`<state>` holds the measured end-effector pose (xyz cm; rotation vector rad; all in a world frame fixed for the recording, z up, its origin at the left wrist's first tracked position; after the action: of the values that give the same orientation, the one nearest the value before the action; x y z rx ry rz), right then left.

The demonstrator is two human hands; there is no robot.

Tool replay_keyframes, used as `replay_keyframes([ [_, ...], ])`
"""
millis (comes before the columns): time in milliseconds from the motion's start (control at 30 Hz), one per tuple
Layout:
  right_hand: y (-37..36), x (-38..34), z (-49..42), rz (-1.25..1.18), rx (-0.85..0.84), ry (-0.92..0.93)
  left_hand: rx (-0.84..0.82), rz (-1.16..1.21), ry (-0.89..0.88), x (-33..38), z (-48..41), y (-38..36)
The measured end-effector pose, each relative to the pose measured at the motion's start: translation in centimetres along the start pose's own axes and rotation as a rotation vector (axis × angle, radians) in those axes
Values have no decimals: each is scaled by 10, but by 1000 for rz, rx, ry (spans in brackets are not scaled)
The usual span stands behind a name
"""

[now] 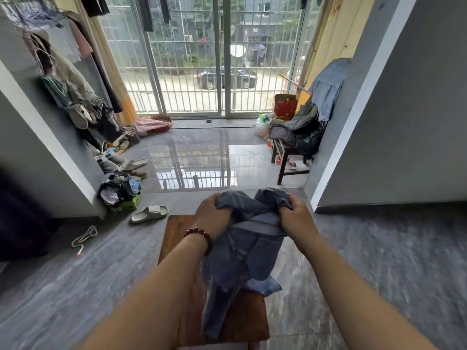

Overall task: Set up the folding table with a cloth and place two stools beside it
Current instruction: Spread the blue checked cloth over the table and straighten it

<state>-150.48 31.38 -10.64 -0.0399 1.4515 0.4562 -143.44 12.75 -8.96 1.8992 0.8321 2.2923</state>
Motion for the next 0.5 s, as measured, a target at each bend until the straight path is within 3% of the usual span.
replay_keyframes([
  [300, 30, 27, 40, -222, 181, -74, 202, 12, 102, -7, 44, -7],
  [500, 22, 24, 68, -295, 191, -113, 274, -35, 59, -13, 73, 6],
])
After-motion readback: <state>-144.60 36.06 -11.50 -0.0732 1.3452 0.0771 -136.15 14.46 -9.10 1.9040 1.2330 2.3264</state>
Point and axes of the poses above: each hand's wrist, its own z-axis away from the middle knuckle, its own y-axis out of the back of the hand, x = y × z, the point moved 5 cm from there along -z, towards the middle knuckle, and after that the axes turned 5 degrees about -x, right-handed, at the moved point
